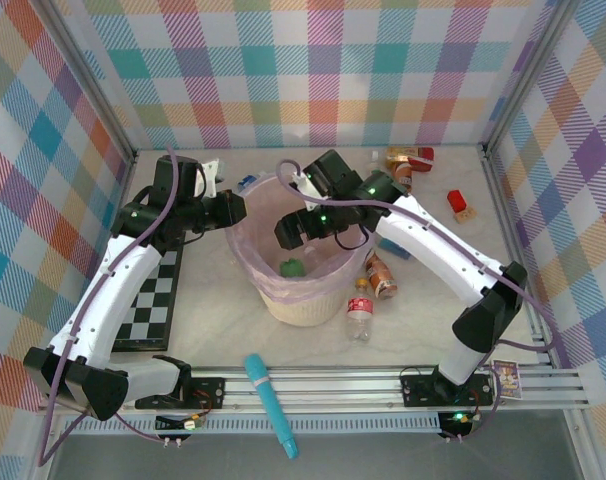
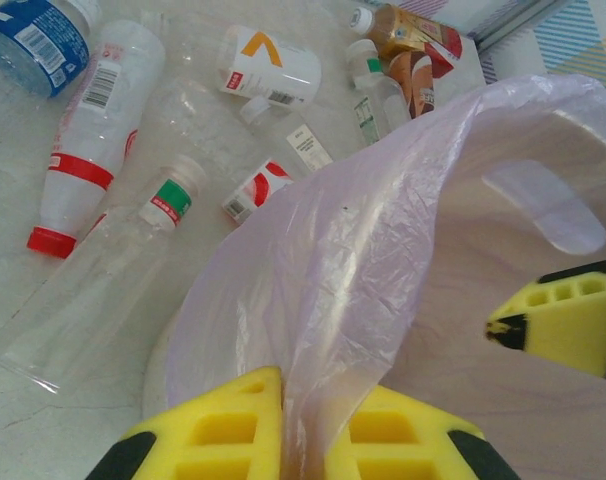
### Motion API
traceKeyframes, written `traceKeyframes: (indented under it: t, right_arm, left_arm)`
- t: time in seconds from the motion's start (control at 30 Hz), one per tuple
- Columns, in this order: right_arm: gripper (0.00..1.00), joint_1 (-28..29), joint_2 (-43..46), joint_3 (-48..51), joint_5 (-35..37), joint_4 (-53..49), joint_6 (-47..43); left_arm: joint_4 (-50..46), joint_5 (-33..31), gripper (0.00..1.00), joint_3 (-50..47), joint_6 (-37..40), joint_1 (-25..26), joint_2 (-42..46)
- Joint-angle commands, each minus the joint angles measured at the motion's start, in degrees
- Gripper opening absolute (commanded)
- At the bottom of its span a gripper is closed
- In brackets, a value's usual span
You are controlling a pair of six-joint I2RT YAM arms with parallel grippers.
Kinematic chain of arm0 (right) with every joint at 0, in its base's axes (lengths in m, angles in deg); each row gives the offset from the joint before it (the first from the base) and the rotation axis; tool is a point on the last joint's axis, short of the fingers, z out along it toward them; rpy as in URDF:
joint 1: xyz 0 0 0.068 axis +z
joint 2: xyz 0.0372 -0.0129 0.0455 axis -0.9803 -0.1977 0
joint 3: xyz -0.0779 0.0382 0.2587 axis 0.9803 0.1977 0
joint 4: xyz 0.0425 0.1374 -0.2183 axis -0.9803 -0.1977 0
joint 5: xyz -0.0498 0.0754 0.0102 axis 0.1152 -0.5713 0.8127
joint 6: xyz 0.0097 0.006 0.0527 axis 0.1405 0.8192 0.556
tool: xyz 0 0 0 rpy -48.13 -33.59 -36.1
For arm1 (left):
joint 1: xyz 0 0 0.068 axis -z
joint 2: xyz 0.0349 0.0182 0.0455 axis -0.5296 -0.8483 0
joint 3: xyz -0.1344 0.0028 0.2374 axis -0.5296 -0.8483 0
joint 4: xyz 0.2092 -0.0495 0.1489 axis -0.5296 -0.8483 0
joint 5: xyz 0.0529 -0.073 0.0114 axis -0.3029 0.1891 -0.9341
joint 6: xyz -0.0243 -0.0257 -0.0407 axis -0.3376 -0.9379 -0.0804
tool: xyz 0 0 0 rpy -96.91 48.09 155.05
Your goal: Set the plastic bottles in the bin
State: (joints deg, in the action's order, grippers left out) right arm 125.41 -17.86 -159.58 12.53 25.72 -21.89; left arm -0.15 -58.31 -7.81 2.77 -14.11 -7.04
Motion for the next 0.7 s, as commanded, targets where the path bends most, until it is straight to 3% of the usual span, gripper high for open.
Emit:
traceKeyframes:
  t: [0.0,0.2,0.43,0.67]
  right_arm:
    - [0.93,-1.19,5.24,-5.61,-2.12,2.8,-3.32]
    - [0.93,-8.92,8.9,-5.68,-0.22,4.29,-2.24]
    - [0.99,-26.99,9.85,1.35,-0.67,8.28,6.34]
    - [0.99,-43.95,2.94,10.52,-9.76,23.63,23.52]
  left_arm:
    - [-1.43,1.1,0.11,1.44,-1.08,0.41,-0.11]
    - [-0.82,0.76,0.09,1.46,-1.68,0.41,-0.12]
    - [-0.56,-0.3,0.06,1.99,-2.28,0.5,-0.54]
    - [-0.23,-1.37,0.03,2.51,-2.93,0.68,-0.89]
